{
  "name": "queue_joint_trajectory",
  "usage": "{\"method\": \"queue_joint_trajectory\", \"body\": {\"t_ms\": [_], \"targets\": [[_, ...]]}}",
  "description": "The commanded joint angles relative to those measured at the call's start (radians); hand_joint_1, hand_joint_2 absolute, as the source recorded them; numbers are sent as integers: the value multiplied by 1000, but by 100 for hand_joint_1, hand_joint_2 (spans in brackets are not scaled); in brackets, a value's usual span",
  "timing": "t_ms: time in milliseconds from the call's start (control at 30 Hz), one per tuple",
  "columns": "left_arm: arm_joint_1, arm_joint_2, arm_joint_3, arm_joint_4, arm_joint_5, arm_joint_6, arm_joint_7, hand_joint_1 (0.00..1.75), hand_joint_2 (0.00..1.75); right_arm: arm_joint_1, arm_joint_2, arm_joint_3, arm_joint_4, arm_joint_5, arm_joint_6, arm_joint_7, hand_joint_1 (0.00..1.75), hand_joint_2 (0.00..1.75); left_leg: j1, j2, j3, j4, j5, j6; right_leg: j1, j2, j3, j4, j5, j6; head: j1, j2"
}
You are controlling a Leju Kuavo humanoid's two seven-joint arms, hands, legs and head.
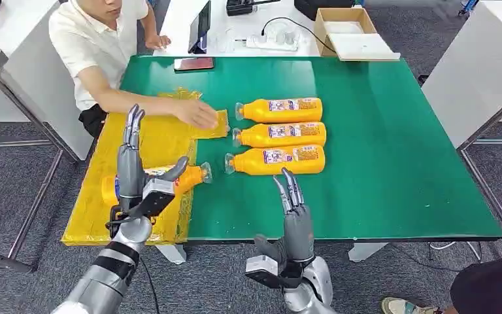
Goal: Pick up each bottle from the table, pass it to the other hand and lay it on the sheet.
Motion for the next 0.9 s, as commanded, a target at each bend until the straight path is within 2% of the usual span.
{"method": "queue_joint_trajectory", "body": {"t_ms": [33,133,200,267,333,367,467,567,800,867,900], "targets": [[111,-29,0,-287,5,-2,-32,0,175,-108,-30,-110,184,94,-63,-32,0,175,1,4,4,0,-1,-1,1,1,3,-1,0,-2,0,0],[111,-29,0,-287,5,-2,-32,0,175,-108,-30,-110,184,94,-63,-32,0,175,1,1,1,0,0,-1,1,0,1,-1,0,-1,0,0],[123,-8,-34,-296,21,-2,-32,0,175,-146,-14,-209,287,256,-63,-32,0,175,1,2,3,-1,-1,-1,1,0,2,-1,0,-1,0,0],[164,17,-90,-328,89,-2,-32,0,175,-226,-64,-281,386,464,-63,90,0,175,1,3,4,-1,-1,-1,1,1,3,-2,0,-1,0,0],[199,25,-115,-358,129,-2,-32,0,175,-276,-102,-316,444,509,-63,132,0,175,1,4,7,-2,-1,-1,1,2,5,-2,0,-1,0,0],[224,31,-132,-371,137,-2,-31,0,175,-310,-138,-330,480,577,-63,199,0,175,0,3,5,-2,-1,-1,0,1,4,-2,0,-1,0,0],[277,2,-112,-411,96,-2,-32,0,175,-383,-201,-327,610,606,-63,286,0,175,0,1,4,-1,0,0,0,-1,4,-2,0,-1,0,0],[294,2,-126,-427,93,-2,-31,0,175,-419,-230,-315,708,612,-55,346,0,175,-2,2,4,-1,-1,0,-1,-1,5,-2,0,0,0,0],[285,31,-165,-460,90,-2,12,0,175,-421,-219,-275,763,603,73,438,0,175,-2,0,1,0,0,0,-1,-2,2,-1,0,-1,0,0],[284,36,-173,-462,90,-2,15,0,175,-422,-217,-273,766,600,94,444,0,175,-2,1,2,0,-1,0,-1,-1,2,-1,0,-1,0,0],[282,46,-191,-468,104,-5,32,0,175,-417,-210,-288,757,559,140,434,0,175,-1,2,4,0,-1,-1,-1,-1,3,-1,-1,-2,0,0]]}}
